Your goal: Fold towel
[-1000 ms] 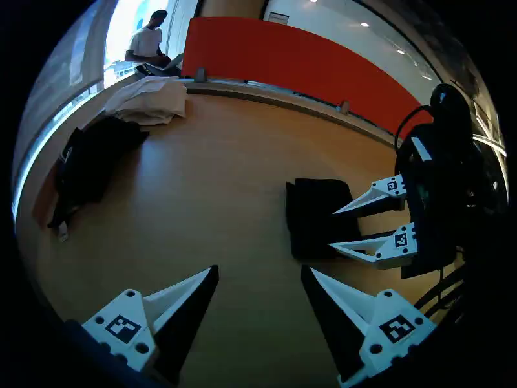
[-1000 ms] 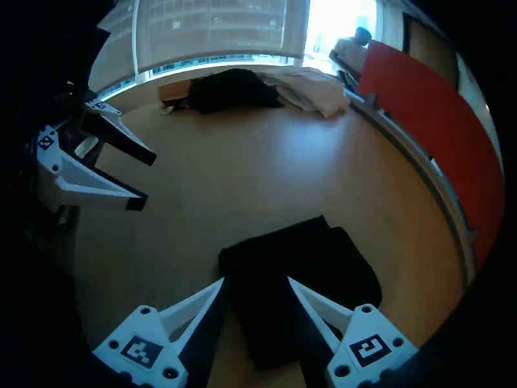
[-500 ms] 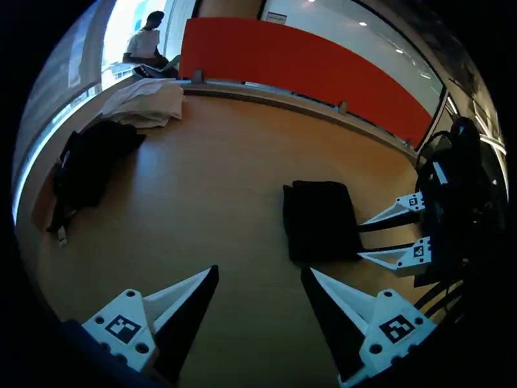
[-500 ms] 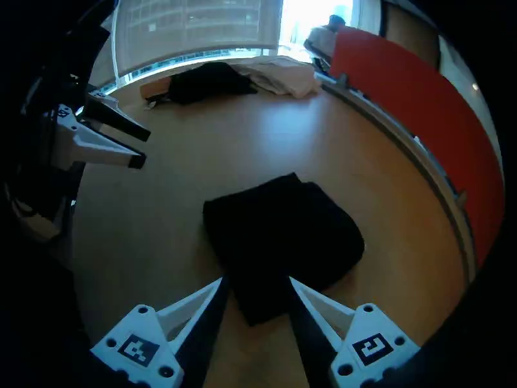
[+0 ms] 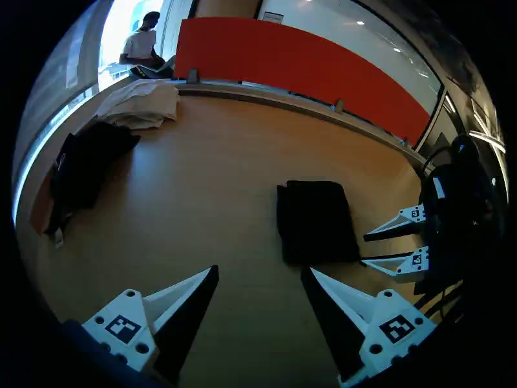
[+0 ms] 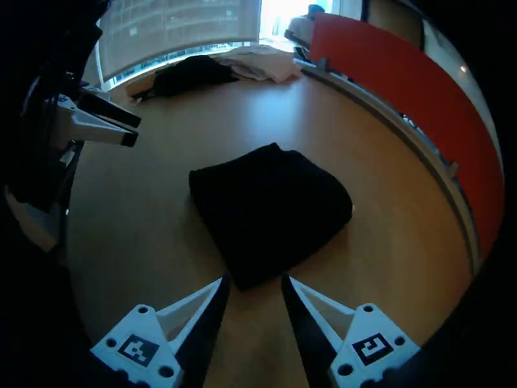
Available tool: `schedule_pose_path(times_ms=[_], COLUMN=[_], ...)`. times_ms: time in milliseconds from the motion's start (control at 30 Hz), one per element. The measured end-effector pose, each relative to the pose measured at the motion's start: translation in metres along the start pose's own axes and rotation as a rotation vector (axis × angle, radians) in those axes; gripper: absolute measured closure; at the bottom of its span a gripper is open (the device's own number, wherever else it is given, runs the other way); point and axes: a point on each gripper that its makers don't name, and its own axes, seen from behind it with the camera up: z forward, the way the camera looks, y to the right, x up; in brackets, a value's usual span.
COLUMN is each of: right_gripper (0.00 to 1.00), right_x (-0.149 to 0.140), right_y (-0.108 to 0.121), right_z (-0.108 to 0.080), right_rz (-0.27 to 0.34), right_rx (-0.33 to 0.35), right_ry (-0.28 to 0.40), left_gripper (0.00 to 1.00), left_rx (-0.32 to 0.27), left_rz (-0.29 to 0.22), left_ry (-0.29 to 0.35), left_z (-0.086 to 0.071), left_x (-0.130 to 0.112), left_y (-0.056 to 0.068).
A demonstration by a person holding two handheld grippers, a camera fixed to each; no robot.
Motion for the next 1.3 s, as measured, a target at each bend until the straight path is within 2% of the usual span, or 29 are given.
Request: schedule_pose_path(times_ms=[267,400,600,733,1000,1300], right_gripper=[0.40,0.49,0.72,0.82,0.95,0.97], right_x=[-0.009,-0.009,-0.010,-0.012,-0.011,-0.003], right_y=[-0.007,-0.008,-0.008,-0.009,-0.011,-0.008], right_z=[0.010,0.013,0.015,0.014,0.015,0.012], right_rz=[0.016,0.028,0.045,0.054,0.064,0.070], right_rx=[0.007,0.010,0.009,0.013,0.020,0.012], right_ry=[-0.009,-0.007,-0.004,0.000,0.013,0.037], left_gripper=[0.06,0.06,0.06,0.06,0.06,0.06], left_rx=[-0.001,0.000,0.001,0.002,0.004,0.004], left_rz=[0.000,-0.001,-0.002,-0.001,0.004,0.006], left_ry=[-0.004,-0.003,-0.002,-0.004,-0.006,-0.006], left_z=[-0.001,-0.001,-0.001,-0.001,0.000,-0.002], left_x=[-0.004,-0.005,-0.004,-0.004,-0.005,-0.006], left_y=[0.003,0.003,0.002,0.002,0.002,0.003])
